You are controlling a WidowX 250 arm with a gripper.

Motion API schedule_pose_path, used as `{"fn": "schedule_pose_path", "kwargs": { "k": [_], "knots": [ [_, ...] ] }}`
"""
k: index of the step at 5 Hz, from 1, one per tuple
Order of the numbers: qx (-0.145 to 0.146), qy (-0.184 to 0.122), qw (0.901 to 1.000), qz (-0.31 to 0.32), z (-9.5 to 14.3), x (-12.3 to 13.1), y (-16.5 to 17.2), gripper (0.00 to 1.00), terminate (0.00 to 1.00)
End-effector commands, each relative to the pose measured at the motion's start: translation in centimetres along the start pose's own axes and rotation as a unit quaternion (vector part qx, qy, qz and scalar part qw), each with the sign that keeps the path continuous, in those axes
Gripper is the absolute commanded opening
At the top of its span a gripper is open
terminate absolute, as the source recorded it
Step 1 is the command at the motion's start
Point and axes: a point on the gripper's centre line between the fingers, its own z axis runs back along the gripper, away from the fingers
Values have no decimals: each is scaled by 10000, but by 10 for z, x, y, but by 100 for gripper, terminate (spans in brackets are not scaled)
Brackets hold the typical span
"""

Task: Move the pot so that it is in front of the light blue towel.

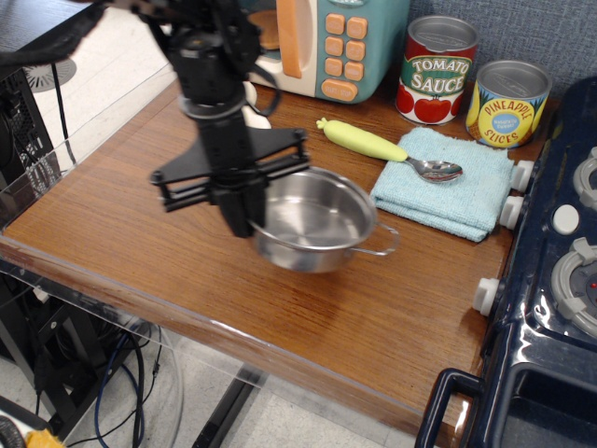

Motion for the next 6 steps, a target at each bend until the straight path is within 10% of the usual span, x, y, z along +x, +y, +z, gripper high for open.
{"fn": "schedule_pose_path", "kwargs": {
  "k": [1, 5, 6],
  "knots": [
    [-104, -54, 9991, -411, -12, -15, -33, 0, 0],
    [122, -96, 9997, -175, -46, -12, -47, 0, 0],
    [261, -166, 9992, -233, -46, -11, -48, 100, 0]
  ]
}}
